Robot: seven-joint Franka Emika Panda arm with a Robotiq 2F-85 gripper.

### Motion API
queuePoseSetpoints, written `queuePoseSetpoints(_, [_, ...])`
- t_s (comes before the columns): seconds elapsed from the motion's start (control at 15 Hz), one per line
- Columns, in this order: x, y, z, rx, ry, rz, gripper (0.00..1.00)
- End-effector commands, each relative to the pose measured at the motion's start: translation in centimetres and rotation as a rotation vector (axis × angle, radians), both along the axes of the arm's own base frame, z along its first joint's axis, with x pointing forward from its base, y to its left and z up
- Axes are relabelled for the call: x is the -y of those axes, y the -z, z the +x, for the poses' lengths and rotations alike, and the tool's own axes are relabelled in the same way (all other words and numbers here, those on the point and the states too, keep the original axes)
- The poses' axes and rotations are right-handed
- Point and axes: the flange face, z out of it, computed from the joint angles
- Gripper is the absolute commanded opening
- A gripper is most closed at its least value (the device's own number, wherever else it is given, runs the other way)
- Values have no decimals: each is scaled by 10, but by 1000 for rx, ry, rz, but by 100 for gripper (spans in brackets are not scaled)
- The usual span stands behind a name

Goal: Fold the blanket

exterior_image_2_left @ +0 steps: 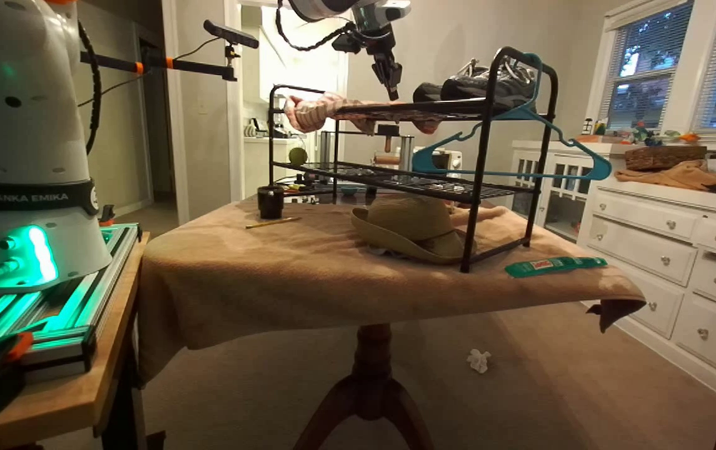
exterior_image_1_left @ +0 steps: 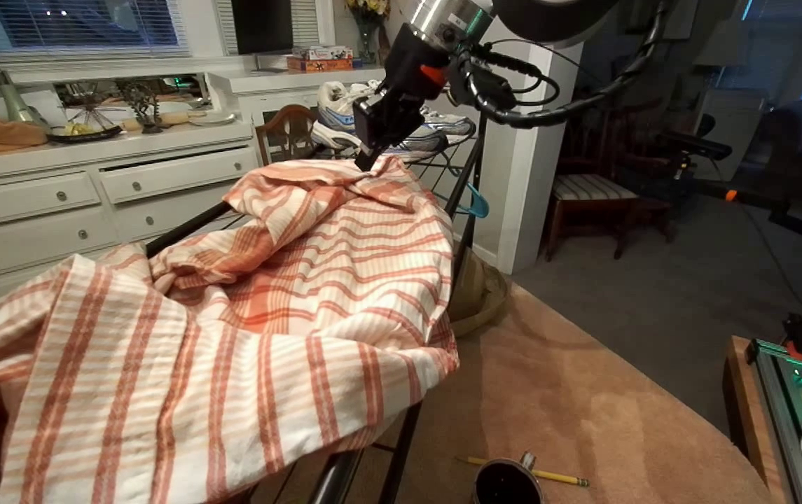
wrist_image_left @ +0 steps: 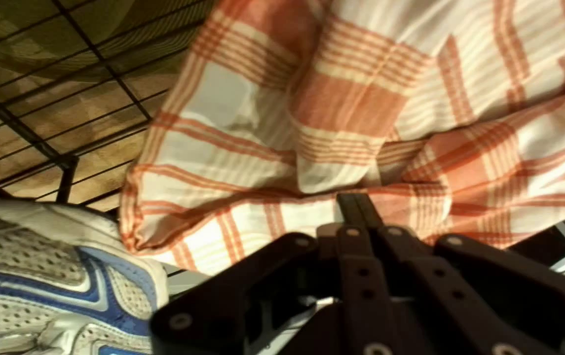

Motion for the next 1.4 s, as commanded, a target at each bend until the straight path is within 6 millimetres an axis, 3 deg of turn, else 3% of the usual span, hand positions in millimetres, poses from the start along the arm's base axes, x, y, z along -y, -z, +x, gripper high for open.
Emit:
queuePoseSetpoints(0.0, [-7, -12, -7, 13, -33, 16, 0])
queuePoseSetpoints(0.13, [2, -12, -7, 45, -26, -77, 0])
queuePoseSetpoints(0.2, [6, -12, -7, 50, -23, -106, 26])
queuePoseSetpoints(0.33, [13, -8, -5, 56, -29, -155, 34])
queuePoseSetpoints(0.87, [35, 16, -6, 15, -31, -206, 95])
queuePoseSetpoints(1.0, [39, 23, -8, -1, -25, -208, 100])
queuePoseSetpoints(1.33, [44, 37, -7, -13, -14, -188, 100])
